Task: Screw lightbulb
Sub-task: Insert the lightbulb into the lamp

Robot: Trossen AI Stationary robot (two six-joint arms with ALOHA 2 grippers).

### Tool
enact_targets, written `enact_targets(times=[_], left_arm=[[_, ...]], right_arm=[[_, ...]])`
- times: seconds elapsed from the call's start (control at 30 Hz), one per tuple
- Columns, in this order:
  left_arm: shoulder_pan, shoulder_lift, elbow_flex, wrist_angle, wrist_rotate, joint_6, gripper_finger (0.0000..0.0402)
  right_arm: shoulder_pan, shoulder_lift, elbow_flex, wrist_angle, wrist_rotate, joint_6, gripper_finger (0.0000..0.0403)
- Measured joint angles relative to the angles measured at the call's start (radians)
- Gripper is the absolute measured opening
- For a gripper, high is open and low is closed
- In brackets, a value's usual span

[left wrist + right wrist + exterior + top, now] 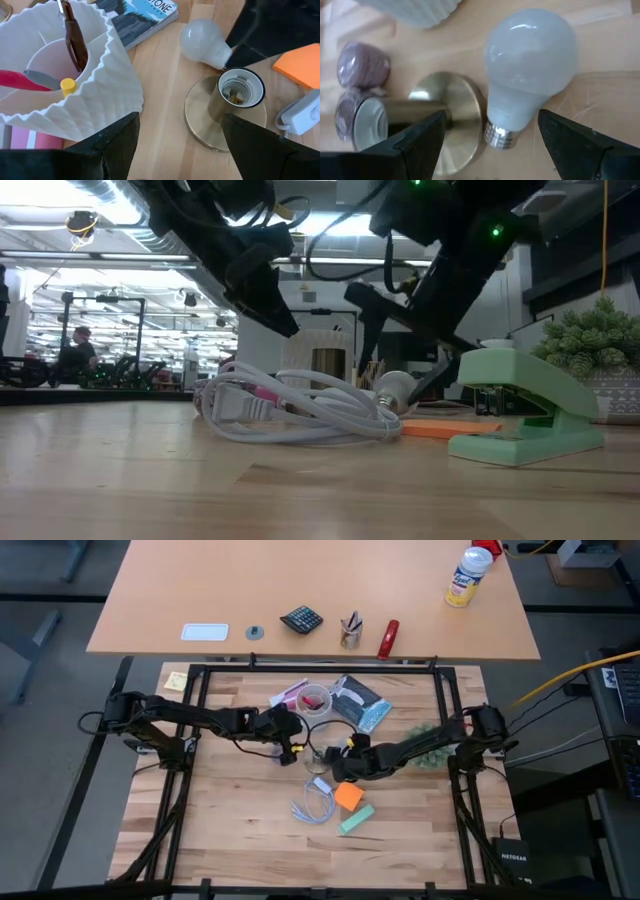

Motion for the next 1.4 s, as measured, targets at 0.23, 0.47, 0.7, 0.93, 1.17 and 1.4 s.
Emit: enact_targets(times=[0.23,0.47,0.7,0.93,1.17,1.4], left_arm=[[0.0,0.0,0.0,0.0,0.0,0.041,0.0274],[0.0,0.0,0.0,0.001,0.0,0.06,0.0274],[0.0,0.0,0.0,0.001,0.0,0.064,0.0274],[0.0,0.0,0.0,0.001,0.0,0.064,0.0274],[0.0,0.0,0.0,0.0,0.0,0.057,0.0274],[0.0,0.0,0.0,0.0,0.0,0.053,0.0274]], right_arm=[[-0.002,0.042,0.0,-0.002,0.056,0.064,0.0319],[-0.003,0.072,0.002,-0.007,0.058,0.064,0.0319],[-0.005,0.072,0.002,-0.006,0.065,0.059,0.0319],[-0.052,0.072,0.002,-0.011,0.055,0.053,0.0319],[-0.091,0.071,0.002,-0.013,0.029,0.022,0.0314],[-0.093,0.072,0.002,-0.023,0.028,-0.006,0.0251]])
